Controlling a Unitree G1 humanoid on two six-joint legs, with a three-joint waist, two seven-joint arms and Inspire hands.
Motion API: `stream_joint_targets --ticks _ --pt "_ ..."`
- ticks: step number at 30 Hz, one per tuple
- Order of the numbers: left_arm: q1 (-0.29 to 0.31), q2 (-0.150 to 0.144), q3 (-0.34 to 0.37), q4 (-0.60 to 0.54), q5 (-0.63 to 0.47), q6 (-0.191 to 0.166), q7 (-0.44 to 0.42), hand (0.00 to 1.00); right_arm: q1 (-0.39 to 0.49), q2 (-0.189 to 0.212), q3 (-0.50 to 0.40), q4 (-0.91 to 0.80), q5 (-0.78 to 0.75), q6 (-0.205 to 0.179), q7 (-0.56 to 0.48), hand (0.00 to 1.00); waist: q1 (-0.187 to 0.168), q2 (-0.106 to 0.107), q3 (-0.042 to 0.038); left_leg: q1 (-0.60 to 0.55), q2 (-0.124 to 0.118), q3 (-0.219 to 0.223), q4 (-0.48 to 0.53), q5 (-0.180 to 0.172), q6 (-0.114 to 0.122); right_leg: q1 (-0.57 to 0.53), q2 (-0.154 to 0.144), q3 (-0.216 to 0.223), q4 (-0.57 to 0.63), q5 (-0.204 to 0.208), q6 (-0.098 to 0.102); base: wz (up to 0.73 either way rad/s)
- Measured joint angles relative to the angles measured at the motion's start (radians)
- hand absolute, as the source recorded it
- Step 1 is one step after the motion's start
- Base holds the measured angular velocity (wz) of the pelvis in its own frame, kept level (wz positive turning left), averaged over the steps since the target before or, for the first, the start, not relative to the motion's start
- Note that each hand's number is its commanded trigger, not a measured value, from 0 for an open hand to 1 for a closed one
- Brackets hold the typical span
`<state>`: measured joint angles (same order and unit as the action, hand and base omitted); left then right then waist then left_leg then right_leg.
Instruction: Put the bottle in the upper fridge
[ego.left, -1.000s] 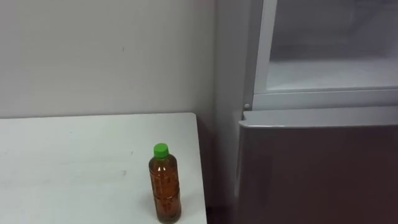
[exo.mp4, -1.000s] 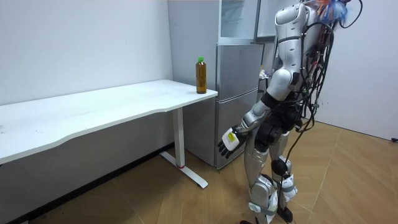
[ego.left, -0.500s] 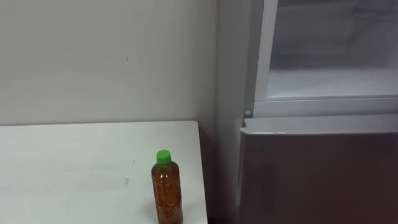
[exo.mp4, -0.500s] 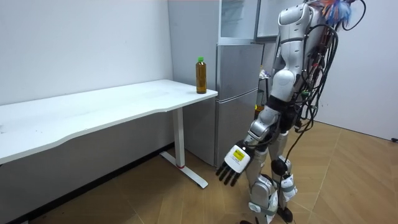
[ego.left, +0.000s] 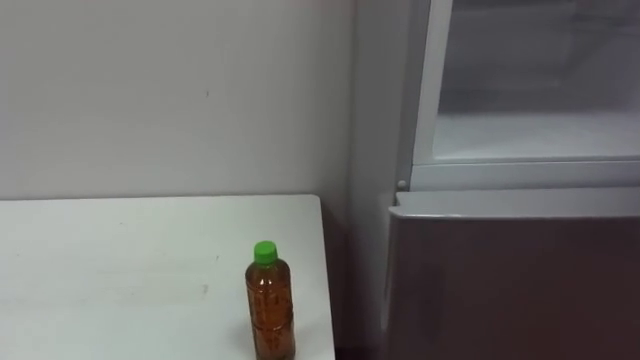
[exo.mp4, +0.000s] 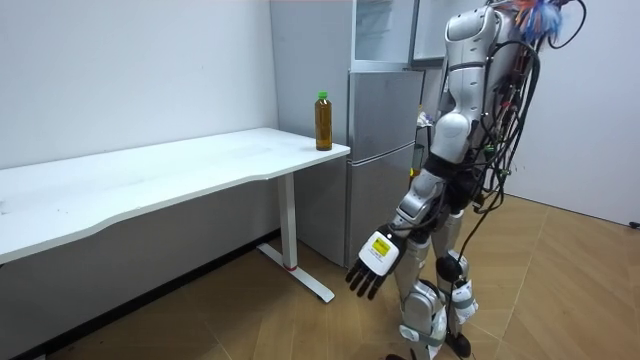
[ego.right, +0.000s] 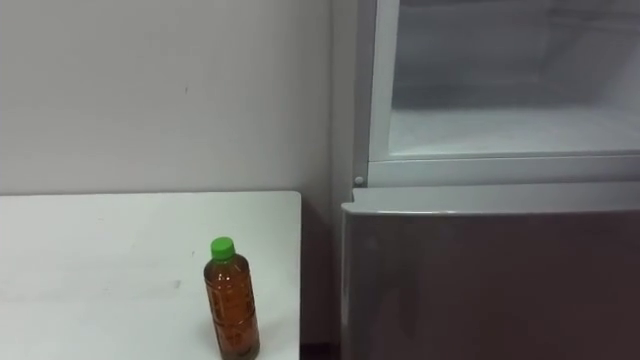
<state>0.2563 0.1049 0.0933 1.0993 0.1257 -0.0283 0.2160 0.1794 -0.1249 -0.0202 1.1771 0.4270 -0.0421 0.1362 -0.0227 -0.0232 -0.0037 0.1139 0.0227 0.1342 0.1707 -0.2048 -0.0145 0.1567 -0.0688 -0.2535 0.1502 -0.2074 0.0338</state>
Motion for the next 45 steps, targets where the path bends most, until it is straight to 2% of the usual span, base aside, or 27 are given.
stream_joint_targets --ticks 9,11,17,25,26,27,29,30,32,38,45 --pt "-0.002 0.000 -0.001 0.002 -0.017 -0.043 0.000 0.00 -0.012 -0.001 0.001 -0.118 0.000 -0.013 0.033 0.00 0.004 0.001 0.0003 -0.001 0.000 0.001 -0.001 0.000 0.000 -0.007 0.000 0.003 0.000 0.000 0.000 0.00" --pt "0.002 0.000 0.000 0.003 -0.015 -0.044 -0.003 0.00 0.004 -0.003 0.014 -0.213 -0.004 -0.007 0.033 0.00 0.005 0.000 0.0003 -0.009 0.000 0.001 -0.001 0.000 0.000 -0.011 0.000 0.004 0.004 0.000 0.000 0.00" --pt "0.005 0.001 -0.001 -0.001 -0.016 -0.046 -0.015 0.00 0.006 -0.001 0.055 -0.483 -0.003 -0.023 0.078 0.00 0.007 -0.002 0.0000 -0.032 0.000 -0.003 0.014 0.000 0.000 -0.020 -0.001 -0.005 0.003 0.001 0.000 0.04" --pt "0.002 0.009 -0.017 -0.020 -0.013 -0.044 -0.044 0.00 -0.002 -0.004 0.075 -0.686 -0.003 -0.024 0.098 0.00 0.019 -0.003 -0.0023 -0.046 0.000 -0.010 0.019 0.000 0.000 -0.029 -0.001 -0.017 0.002 0.001 -0.001 0.03" --pt "0.001 0.015 -0.019 -0.020 -0.013 -0.044 -0.053 0.00 -0.001 -0.004 0.077 -0.710 -0.002 -0.023 0.099 0.00 0.028 -0.011 -0.0032 -0.044 0.000 -0.011 0.019 0.000 0.000 -0.026 -0.001 -0.018 0.002 0.002 -0.001 0.00" --pt "0.001 0.019 -0.019 -0.020 -0.014 -0.044 -0.055 0.00 -0.001 -0.003 0.081 -0.739 0.000 -0.022 0.103 0.00 0.032 -0.004 -0.0004 -0.038 0.000 -0.011 0.018 0.000 0.000 -0.019 -0.001 -0.019 0.002 0.002 -0.001 0.00" --pt "0.005 0.022 -0.019 -0.019 -0.014 -0.044 -0.056 0.00 -0.001 -0.005 0.084 -0.801 0.000 -0.021 0.108 0.00 0.040 -0.009 0.0051 -0.036 0.000 -0.011 0.018 0.000 0.000 -0.018 -0.001 -0.019 0.001 0.001 -0.001 0.00" --pt "0.003 0.022 -0.018 -0.020 -0.013 -0.044 -0.057 0.00 -0.001 -0.005 0.084 -0.844 0.002 -0.021 0.111 0.00 0.048 -0.010 0.0035 -0.040 0.000 -0.011 0.018 0.000 0.000 -0.022 -0.001 -0.018 0.001 0.001 -0.001 0.00" --pt "0.002 0.023 -0.019 -0.021 -0.013 -0.044 -0.057 0.00 -0.003 -0.005 0.085 -0.891 0.007 -0.022 0.131 0.00 0.056 -0.009 0.0011 -0.045 0.000 -0.011 0.018 0.000 0.000 -0.028 -0.001 -0.018 0.003 0.002 -0.001 0.00" --pt "0.019 0.024 -0.023 -0.051 -0.011 -0.044 -0.060 0.00 -0.004 -0.005 0.087 -1.013 0.005 -0.022 0.167 0.00 0.076 -0.010 0.0004 -0.068 0.000 -0.013 0.026 0.000 0.000 -0.035 -0.001 -0.022 0.004 0.003 -0.002 0.02" --pt "0.005 0.026 -0.039 -0.051 -0.002 -0.044 -0.073 0.00 -0.038 -0.008 0.087 -1.073 0.006 -0.022 0.169 0.00 0.084 -0.002 0.0041 -0.075 0.000 -0.015 0.029 0.000 0.000 -0.038 -0.002 -0.029 0.010 0.003 -0.002 0.01"
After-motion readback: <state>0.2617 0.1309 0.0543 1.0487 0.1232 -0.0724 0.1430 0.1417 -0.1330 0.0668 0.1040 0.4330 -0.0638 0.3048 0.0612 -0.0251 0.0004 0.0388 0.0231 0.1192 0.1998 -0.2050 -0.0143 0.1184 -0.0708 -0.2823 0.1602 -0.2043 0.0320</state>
